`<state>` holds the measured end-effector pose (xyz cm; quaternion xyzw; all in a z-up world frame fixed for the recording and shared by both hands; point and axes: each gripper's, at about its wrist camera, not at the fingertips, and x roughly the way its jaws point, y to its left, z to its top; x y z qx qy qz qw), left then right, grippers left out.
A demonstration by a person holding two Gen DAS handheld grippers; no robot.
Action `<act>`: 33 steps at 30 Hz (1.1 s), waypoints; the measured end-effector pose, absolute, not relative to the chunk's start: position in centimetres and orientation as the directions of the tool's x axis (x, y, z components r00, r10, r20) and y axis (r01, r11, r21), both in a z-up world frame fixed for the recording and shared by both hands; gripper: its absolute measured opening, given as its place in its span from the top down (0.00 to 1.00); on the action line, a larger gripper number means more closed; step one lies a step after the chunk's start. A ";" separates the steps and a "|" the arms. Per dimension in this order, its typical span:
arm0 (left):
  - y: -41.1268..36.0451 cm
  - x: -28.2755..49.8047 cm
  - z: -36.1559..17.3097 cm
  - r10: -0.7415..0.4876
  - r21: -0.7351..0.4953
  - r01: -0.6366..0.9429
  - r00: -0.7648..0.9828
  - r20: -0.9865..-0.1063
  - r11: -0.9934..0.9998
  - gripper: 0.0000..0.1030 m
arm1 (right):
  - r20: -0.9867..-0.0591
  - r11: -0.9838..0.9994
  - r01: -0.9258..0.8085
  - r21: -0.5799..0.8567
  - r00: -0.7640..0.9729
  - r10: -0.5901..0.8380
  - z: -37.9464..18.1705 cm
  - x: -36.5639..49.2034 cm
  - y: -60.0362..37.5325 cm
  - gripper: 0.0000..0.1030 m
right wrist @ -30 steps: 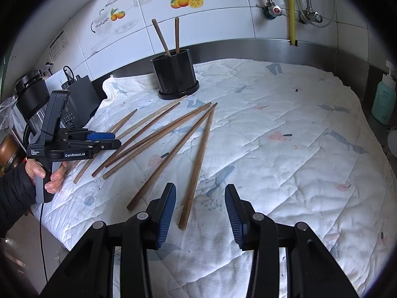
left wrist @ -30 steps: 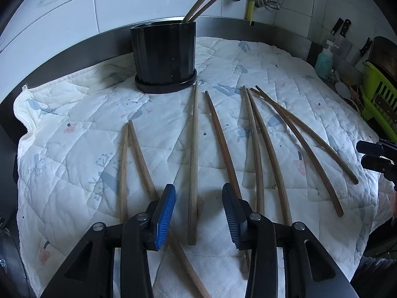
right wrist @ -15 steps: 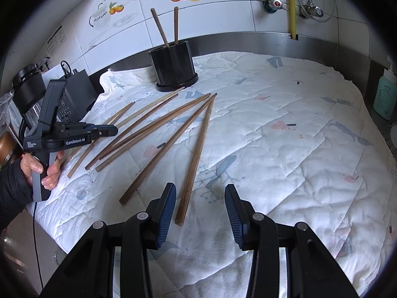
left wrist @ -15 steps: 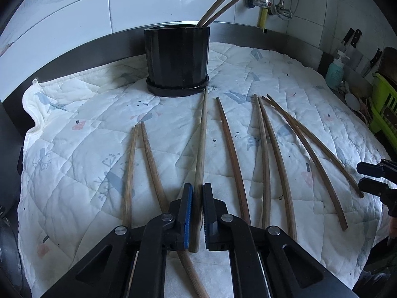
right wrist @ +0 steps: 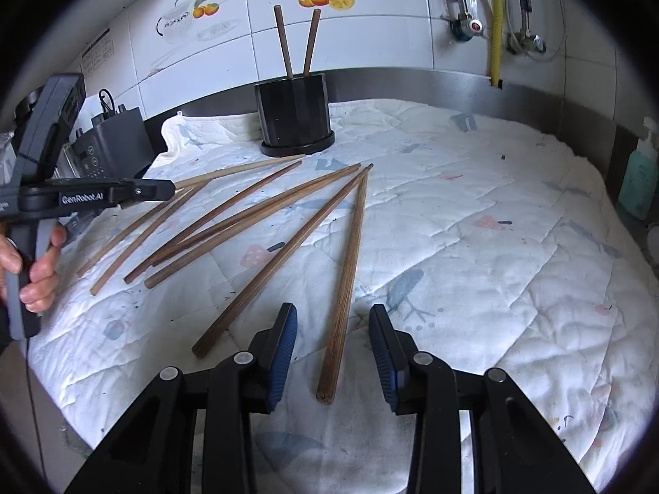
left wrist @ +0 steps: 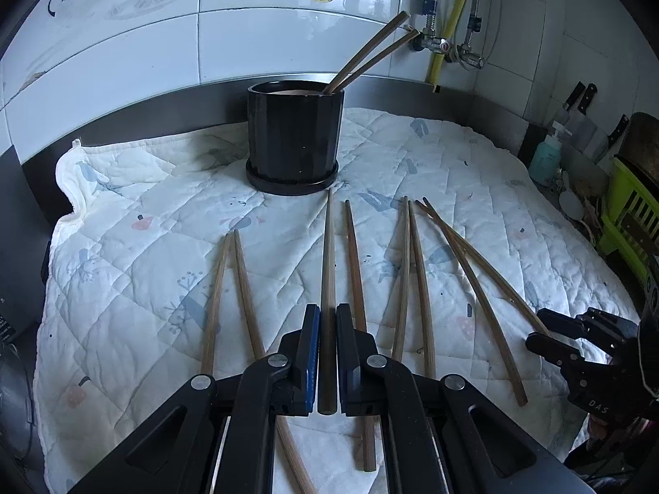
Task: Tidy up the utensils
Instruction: 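Close the left gripper on a chopstick while the right gripper grasps another, then lift both held chopsticks upright with both grippers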
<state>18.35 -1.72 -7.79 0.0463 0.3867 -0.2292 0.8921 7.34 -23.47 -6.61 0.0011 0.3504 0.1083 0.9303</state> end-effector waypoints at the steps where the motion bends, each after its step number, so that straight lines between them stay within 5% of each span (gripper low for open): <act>1: -1.6 18.3 -7.8 -0.374 -0.098 0.443 0.596 -0.711 0.891 0.93 | -0.648 0.978 -0.196 0.064 0.737 0.191 -6.7 7.3 -23.4 0.73; 5: -1.5 18.2 -7.8 -0.376 -0.110 0.432 0.599 -0.707 0.895 0.93 | -0.647 0.981 -0.179 0.074 0.740 0.184 -6.6 7.6 -24.0 0.88; 33: -0.7 18.6 0.5 -0.372 -0.060 0.429 0.696 -0.614 0.901 0.93 | -0.530 0.966 -0.259 0.001 0.819 0.220 3.6 10.3 -25.7 0.90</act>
